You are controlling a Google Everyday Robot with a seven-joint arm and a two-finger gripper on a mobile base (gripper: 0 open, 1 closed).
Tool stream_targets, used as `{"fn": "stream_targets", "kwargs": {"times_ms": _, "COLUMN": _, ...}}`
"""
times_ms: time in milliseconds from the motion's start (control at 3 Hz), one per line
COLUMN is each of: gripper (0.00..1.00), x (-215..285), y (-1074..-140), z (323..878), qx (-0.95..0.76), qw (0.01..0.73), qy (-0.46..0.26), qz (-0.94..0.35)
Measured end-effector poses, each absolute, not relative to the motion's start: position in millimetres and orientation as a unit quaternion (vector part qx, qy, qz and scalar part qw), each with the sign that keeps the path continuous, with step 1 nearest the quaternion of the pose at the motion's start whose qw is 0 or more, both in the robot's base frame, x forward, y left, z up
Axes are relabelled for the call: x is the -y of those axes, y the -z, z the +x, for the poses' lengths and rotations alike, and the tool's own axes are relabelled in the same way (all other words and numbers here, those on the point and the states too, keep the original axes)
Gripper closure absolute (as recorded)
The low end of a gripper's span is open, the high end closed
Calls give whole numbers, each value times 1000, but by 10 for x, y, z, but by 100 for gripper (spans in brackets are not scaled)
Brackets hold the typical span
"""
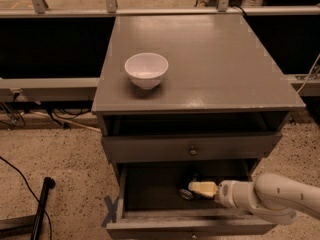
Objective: Pick pepsi can from middle drawer and place on counter
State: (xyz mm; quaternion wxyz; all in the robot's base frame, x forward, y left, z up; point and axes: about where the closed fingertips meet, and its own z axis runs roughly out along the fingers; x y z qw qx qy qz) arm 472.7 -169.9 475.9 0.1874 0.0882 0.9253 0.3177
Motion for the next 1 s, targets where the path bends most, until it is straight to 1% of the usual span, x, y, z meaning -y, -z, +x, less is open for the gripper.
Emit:
{"fn": "stream_targets", "kwargs": {"times_ms": 333, "gripper": 25, "x": 1546, "y": -4632, "z": 4889, "qx": -923, "qw": 189, "qy": -326, "qz": 82}}
{"fn": "stream_targets", "kwargs": {"times_ms": 667, "gripper": 24, "x": 1500, "y": -4470, "z": 5017, "qx": -923, "qw": 184, "qy": -325, "qz": 89}}
{"fn": "stream_targets", "kwargs": {"times_ms": 1000, "gripper": 26, "x": 1578, "y": -4320, "z": 5084, "qx": -922, "qw": 180, "qy": -325, "qz": 106}}
